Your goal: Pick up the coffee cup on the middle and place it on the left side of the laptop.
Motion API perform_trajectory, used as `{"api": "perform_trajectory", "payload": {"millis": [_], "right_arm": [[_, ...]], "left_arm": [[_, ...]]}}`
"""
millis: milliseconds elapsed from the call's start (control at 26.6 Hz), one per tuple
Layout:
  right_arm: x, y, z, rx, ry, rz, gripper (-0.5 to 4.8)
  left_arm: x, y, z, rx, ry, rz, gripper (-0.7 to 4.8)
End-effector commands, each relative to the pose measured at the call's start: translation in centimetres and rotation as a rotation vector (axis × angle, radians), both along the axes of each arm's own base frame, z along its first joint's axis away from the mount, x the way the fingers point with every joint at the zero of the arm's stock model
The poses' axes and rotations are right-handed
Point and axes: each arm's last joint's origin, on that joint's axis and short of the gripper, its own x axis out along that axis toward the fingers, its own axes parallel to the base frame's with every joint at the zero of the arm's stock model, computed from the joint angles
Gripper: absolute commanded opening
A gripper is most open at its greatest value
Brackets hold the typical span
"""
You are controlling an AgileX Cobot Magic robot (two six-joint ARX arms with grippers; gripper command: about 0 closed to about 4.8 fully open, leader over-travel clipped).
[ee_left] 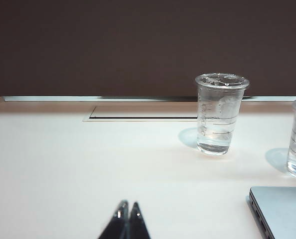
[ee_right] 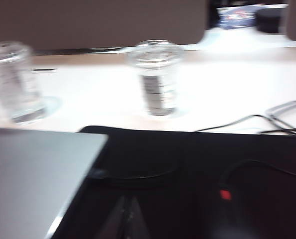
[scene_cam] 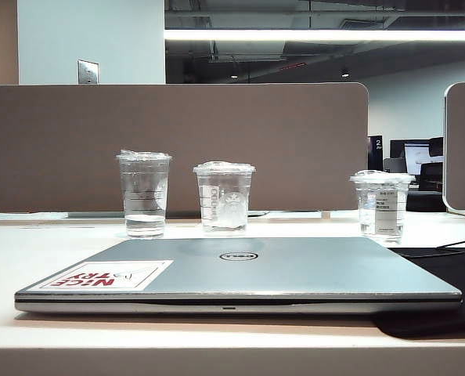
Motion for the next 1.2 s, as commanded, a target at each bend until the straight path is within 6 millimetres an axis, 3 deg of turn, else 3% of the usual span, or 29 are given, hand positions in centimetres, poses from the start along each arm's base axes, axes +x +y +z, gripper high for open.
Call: {"api": "perform_trajectory", "payload": {"millis": [38, 452, 602, 715, 941, 1205], "right_arm": [[0.0, 0.7, 0.1, 0.0, -0.017, 0.071, -0.05], [-0.7, 3.5, 0.1, 0.002, -0.017, 0.37, -0.05], [-0.8, 3.7, 0.1, 0.003, -0.017, 0.399, -0.05], [-0.8, 3.7, 0.1, 0.002, -0.016, 0.397, -0.05], [-0.8, 3.7, 0.0, 0.002, -0.016, 0.399, -0.05], [-0.8, 3.8, 0.0, 0.002, -0.012, 0.403, -0.05]], "left_arm": [[0.0, 0.0, 0.2, 0.008, -0.012, 0.0, -0.05], [0.0, 0.0, 0.2, 0.007, -0.016, -0.001, -0.05], [-0.1, 0.0, 0.6, 0.008, -0.052, -0.001, -0.05], [-0.1, -0.3, 0.9, -0.117, -0.075, -0.11, -0.06], [-0.4, -0.8, 2.0, -0.072, -0.156, -0.294, -0.06], [0.4, -1.0, 3.6, -0.024, -0.18, -0.358, -0.05]]}}
